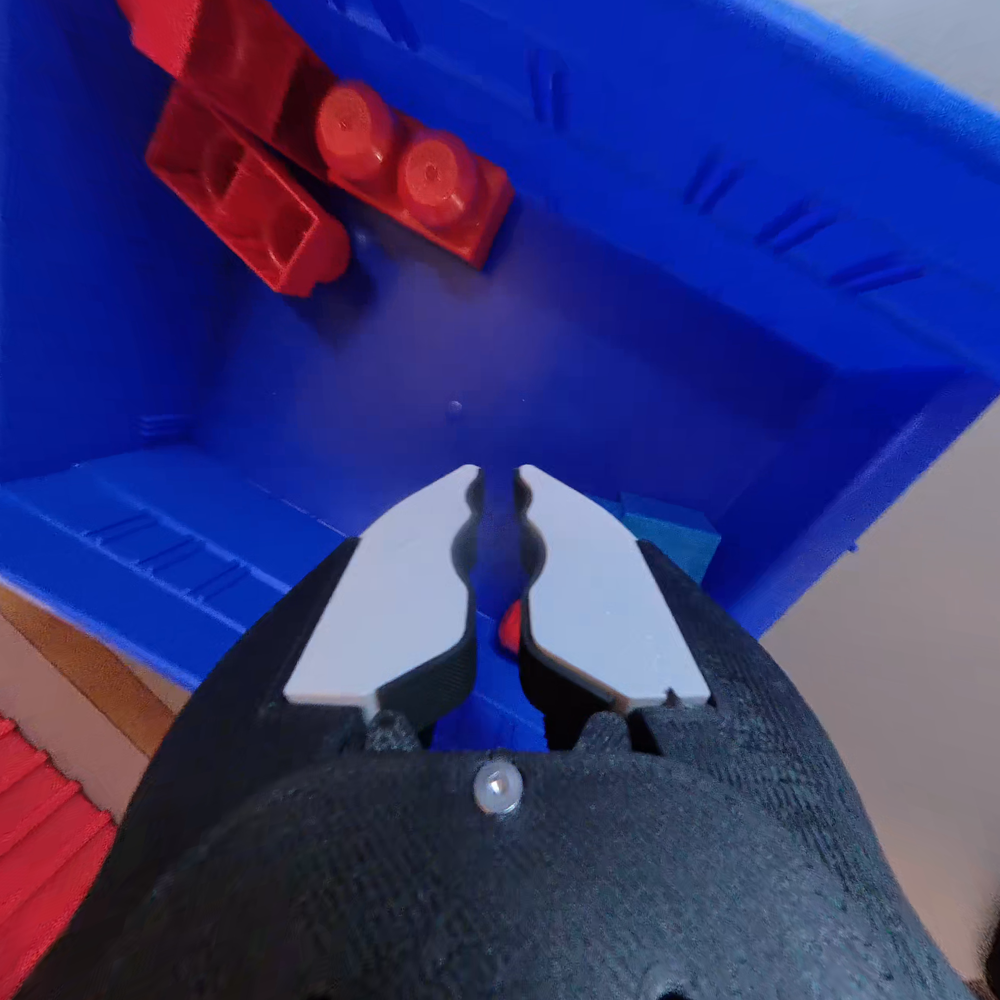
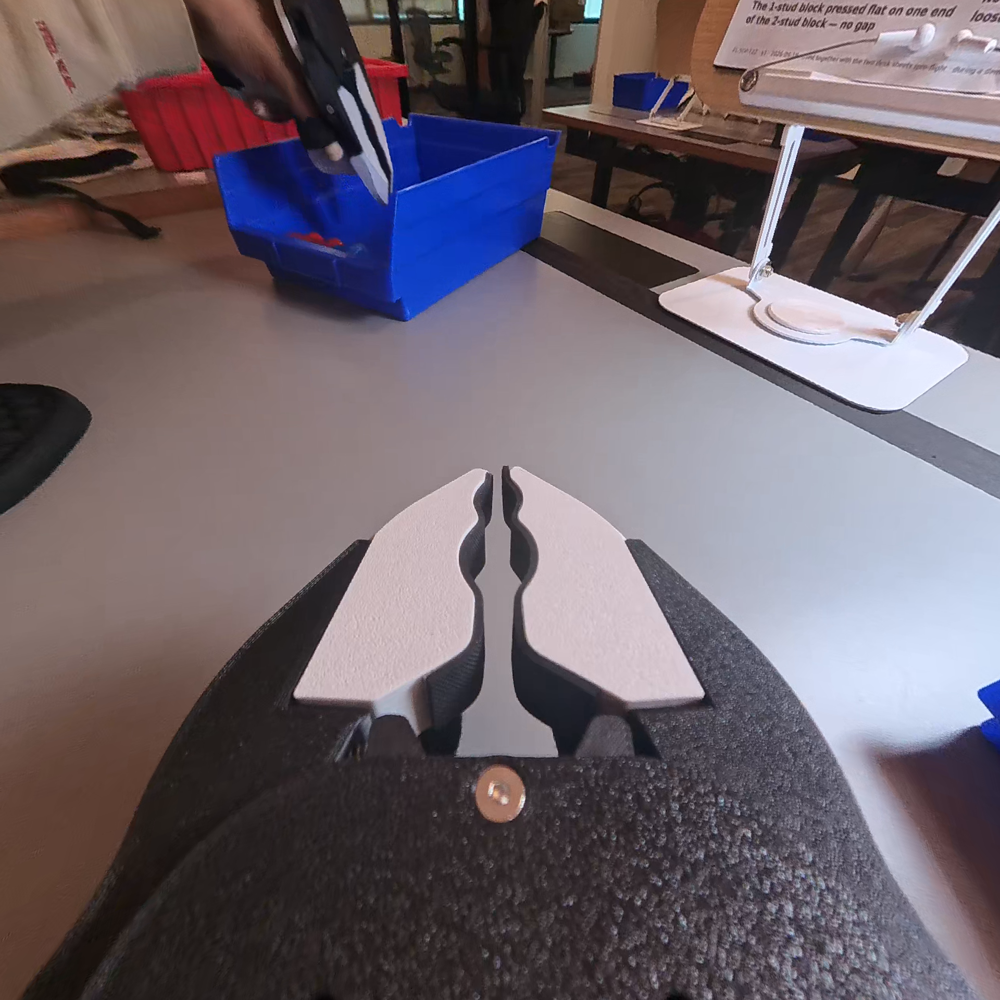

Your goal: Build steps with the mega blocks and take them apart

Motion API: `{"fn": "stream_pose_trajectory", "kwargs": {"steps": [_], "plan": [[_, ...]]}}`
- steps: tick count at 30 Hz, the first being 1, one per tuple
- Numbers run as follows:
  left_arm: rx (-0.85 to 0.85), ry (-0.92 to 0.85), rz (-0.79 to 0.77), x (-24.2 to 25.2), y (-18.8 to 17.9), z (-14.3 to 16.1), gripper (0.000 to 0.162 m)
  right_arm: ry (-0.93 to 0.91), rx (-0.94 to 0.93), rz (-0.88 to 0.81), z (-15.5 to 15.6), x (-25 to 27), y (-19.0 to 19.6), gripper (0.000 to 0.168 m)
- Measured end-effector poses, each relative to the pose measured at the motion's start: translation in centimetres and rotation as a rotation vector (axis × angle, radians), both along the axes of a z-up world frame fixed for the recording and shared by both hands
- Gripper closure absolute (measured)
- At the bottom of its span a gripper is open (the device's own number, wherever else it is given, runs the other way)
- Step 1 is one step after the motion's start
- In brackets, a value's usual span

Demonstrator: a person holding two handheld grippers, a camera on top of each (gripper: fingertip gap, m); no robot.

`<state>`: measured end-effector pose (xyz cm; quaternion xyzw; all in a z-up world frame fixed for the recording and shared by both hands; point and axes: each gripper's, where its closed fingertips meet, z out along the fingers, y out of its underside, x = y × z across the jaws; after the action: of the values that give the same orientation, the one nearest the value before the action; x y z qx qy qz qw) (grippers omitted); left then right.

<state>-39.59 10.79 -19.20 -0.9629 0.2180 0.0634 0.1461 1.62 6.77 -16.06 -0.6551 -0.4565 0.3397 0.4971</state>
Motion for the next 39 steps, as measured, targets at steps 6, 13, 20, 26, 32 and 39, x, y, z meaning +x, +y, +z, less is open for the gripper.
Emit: {"fn": "stream_pose_trajectory", "kwargs": {"steps": [6, 13, 20, 26, 32, 39], "plan": [[-0.077, -0.017, -0.017, 0.1, -2.0, 1.9, 0.116, -0.008, -0.023, 0.015, -0.5, -0.2, -0.2, 0.165], [-0.284, -0.099, -0.094, 2.2, -5.1, -1.7, 0.096, -0.036, -0.055, 0.031, -1.5, -0.5, -0.4, 0.165], [-0.36, -0.136, -0.094, 3.1, -5.3, -3.9, 0.098, -0.071, -0.082, 0.042, -2.5, -0.5, -0.5, 0.165], [-0.362, -0.142, -0.12, 3.3, -5.0, -4.3, 0.096, -0.078, -0.094, 0.046, -2.7, -0.4, -0.5, 0.165], [-0.287, -0.201, -0.161, 4.5, -3.8, -2.9, 0.097, -0.083, -0.103, 0.054, -2.9, -0.5, -0.6, 0.165], [-0.245, -0.278, -0.206, 5.9, -2.9, -2.0, 0.091, -0.095, -0.109, 0.065, -3.2, -0.5, -0.8, 0.165]]}}
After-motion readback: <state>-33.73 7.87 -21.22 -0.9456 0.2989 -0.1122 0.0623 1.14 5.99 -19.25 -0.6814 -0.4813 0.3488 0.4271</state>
